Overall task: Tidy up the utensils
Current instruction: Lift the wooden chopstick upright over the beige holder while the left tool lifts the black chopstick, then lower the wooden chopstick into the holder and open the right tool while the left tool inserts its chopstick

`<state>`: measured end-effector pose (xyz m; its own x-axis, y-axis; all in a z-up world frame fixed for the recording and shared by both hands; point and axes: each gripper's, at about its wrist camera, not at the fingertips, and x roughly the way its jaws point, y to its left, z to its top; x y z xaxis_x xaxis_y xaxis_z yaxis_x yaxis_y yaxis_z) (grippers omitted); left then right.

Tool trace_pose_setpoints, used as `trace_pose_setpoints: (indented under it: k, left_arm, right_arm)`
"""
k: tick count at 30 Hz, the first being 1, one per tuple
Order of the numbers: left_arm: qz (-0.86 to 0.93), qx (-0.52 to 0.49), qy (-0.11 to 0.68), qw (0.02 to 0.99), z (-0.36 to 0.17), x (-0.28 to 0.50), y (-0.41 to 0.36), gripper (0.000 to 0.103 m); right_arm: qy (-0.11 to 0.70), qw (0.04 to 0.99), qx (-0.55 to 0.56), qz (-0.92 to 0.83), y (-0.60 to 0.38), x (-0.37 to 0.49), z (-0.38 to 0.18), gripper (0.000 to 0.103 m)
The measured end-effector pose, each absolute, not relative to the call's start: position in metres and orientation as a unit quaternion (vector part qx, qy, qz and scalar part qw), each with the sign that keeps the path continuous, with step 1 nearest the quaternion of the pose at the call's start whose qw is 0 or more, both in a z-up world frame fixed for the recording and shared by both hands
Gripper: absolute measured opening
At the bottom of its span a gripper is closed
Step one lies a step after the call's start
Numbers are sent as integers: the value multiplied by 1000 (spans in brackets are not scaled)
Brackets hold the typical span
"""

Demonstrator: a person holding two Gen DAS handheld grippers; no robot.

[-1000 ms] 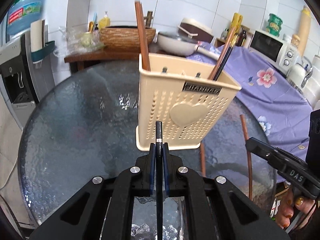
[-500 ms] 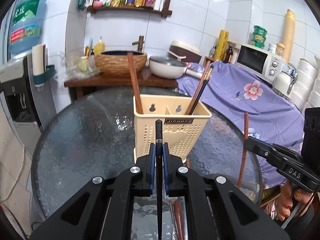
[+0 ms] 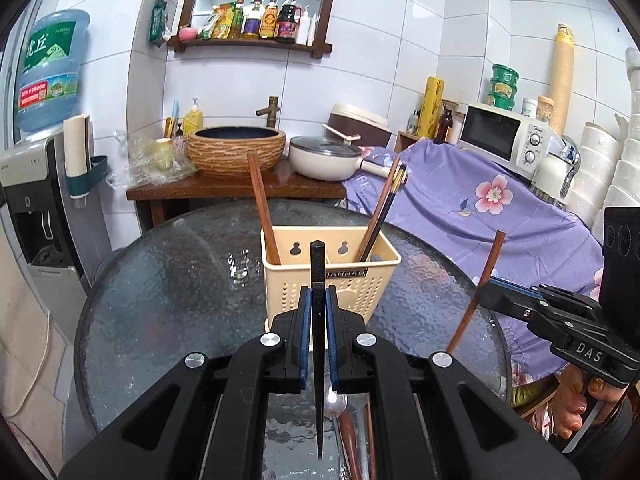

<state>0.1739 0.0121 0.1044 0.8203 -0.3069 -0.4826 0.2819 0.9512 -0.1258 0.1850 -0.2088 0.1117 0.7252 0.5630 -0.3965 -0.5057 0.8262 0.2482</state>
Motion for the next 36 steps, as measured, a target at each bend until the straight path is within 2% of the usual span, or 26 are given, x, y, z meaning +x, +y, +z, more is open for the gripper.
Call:
trace_pose_setpoints:
  k: [13, 27, 32, 36]
  left_arm:
    - [-175, -22, 219, 960, 150, 172, 9, 7]
    - [-156, -55, 139, 976, 256, 199, 19, 7]
    - [-125, -63, 138, 981, 258, 227, 19, 7]
    - [-112, -75, 166, 977, 232, 255, 16, 7]
  right_arm:
    - [206, 933, 31, 295, -191, 192, 158, 7]
    - [132, 952, 36, 274, -188, 219, 259, 7]
    - [111, 964, 25, 241, -181, 241, 271, 7]
    - [126, 966, 35, 221, -179, 266, 248, 7]
